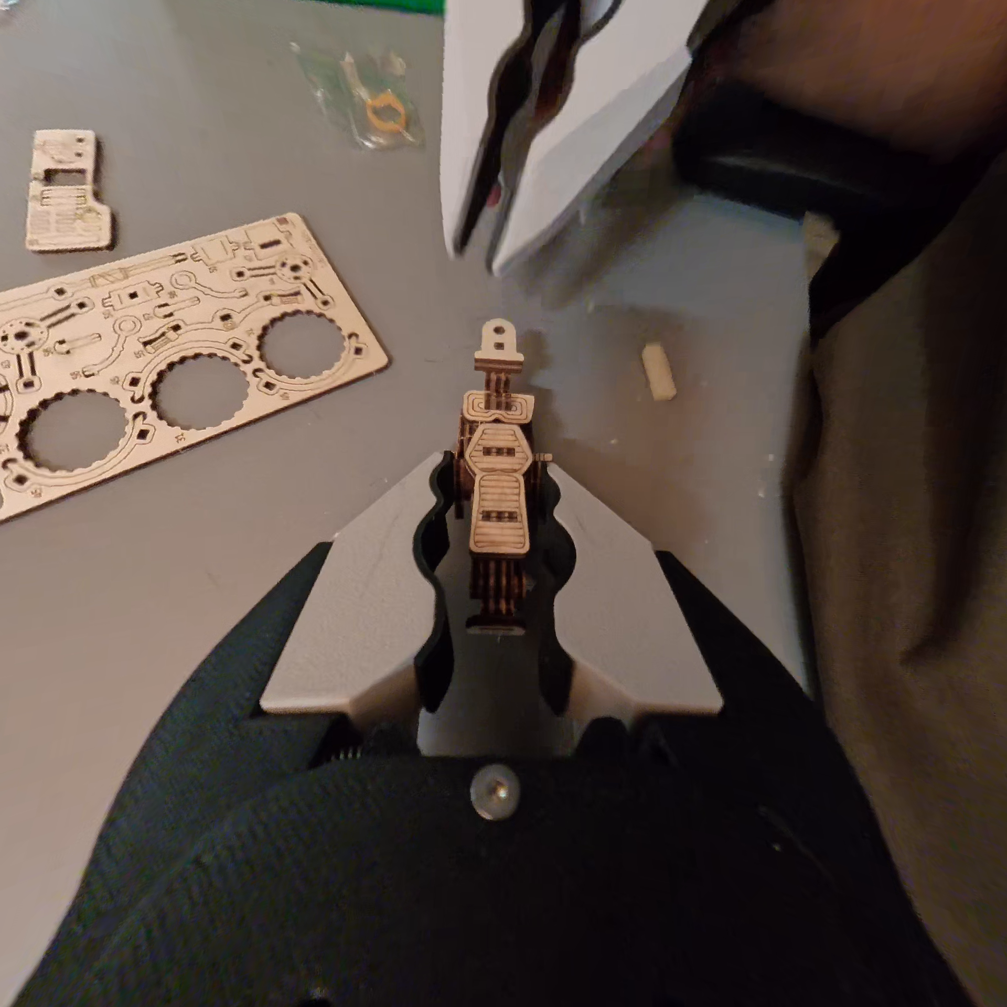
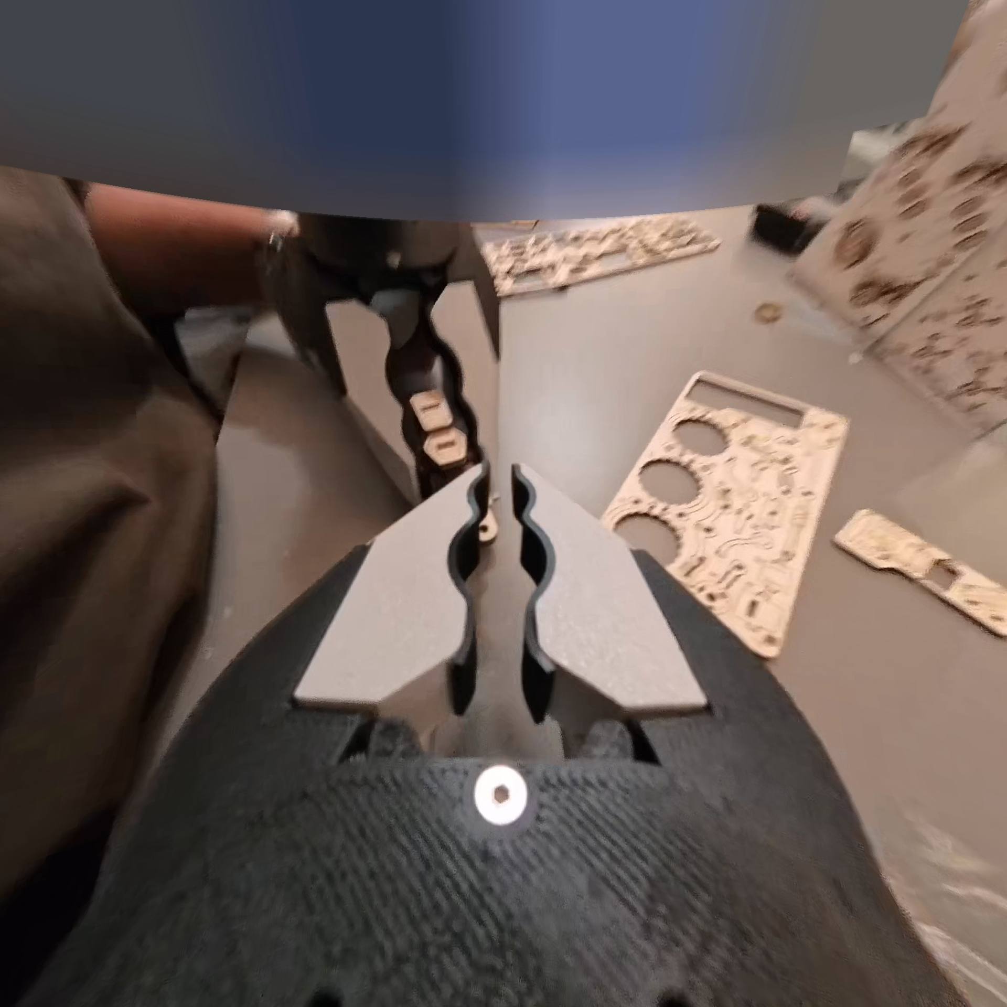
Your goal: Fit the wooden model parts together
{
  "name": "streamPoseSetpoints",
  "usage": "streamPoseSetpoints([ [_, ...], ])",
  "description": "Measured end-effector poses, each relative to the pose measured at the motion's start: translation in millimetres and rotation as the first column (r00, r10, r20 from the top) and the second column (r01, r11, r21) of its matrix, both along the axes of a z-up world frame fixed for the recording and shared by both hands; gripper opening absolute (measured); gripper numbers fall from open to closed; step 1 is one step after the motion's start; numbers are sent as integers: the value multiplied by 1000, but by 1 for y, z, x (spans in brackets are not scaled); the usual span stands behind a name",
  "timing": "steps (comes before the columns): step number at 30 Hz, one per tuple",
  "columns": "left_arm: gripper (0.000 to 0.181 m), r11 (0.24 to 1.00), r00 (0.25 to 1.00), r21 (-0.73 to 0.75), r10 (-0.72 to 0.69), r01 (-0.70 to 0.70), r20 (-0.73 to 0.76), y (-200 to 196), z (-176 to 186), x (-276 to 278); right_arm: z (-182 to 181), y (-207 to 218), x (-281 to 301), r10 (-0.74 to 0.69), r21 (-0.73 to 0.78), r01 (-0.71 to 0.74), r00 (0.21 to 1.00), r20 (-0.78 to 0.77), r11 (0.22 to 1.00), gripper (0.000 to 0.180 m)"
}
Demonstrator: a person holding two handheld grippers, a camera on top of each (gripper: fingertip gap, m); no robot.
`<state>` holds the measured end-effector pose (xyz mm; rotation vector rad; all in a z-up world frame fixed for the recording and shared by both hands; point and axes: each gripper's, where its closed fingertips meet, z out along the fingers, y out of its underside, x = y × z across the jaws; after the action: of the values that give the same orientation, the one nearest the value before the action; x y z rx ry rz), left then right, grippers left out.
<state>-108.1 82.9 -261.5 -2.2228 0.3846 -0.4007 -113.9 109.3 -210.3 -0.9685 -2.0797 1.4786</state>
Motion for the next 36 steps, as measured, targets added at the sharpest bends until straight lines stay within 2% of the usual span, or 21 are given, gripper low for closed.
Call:
streamPoseSetpoints([
  [3, 29, 997, 951, 5, 66, -71, 302, 4, 23, -1, 25, 26, -11, -137, -88, 126, 983, -126, 988, 10],
  [5, 28, 994, 842, -9, 98, -110, 530, 7, 41, -5, 34, 41, -14, -205, -118, 185, 960, -191, 976, 13],
  [7, 28, 992, 701, -14, 98, -124, 706, 8, 57, -11, 33, 48, -15, -230, -88, 216, 947, -223, 973, 15],
  [8, 28, 992, 644, -17, 93, -124, 760, 7, 63, -13, 28, 49, -15, -234, -48, 229, 946, -224, 972, 17],
  [13, 28, 991, 462, -106, 129, -76, 877, 4, 63, -11, 9, 28, -16, -156, 171, 204, 954, -254, 964, 22],
  [16, 28, 989, 329, -139, 145, -40, 933, 2, 64, -12, 6, 13, -13, -104, 235, 174, 954, -280, 956, 24],
  [20, 28, 987, 336, -163, 158, -13, 928, 0, 59, -10, 2, 13, -13, -111, 249, 180, 957, -267, 952, 26],
  [25, 28, 986, 296, -164, 149, 27, 943, -2, 60, -6, 16, 17, -12, -144, 136, 186, 952, -271, 973, 25],
  [30, 28, 982, 290, -160, 126, 96, 949, -7, 60, 2, 15, 9, -3, -83, 75, 102, 971, -225, 992, 25],
  [36, 28, 974, 324, -150, 89, 169, 942, -18, 59, 7, 15, 1, 5, -26, 25, 32, 982, -187, 999, 21],
])
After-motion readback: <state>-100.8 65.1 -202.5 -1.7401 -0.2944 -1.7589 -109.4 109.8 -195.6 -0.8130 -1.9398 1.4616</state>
